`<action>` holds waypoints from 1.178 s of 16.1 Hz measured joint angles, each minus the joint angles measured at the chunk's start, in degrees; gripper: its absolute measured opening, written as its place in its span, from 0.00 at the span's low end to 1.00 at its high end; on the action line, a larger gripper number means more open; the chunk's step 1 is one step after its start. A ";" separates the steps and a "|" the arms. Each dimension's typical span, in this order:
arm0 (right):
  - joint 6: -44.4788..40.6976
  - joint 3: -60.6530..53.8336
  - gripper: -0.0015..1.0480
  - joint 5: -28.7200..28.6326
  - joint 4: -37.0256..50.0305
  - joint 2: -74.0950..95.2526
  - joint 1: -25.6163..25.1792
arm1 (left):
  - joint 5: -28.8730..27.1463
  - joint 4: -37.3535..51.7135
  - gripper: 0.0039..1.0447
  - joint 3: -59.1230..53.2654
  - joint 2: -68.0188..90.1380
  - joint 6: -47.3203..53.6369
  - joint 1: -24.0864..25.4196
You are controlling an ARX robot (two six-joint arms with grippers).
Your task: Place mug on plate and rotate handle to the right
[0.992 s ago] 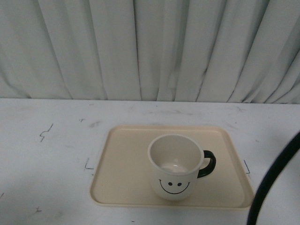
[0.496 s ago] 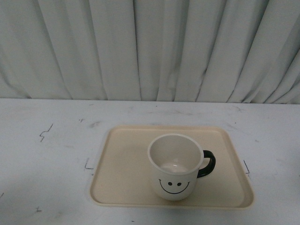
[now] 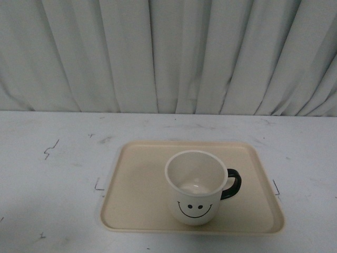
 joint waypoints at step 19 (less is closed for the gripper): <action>0.00 0.17 0.02 -0.15 -37.13 -38.47 0.00 | 0.02 0.02 0.94 0.00 0.00 0.00 0.00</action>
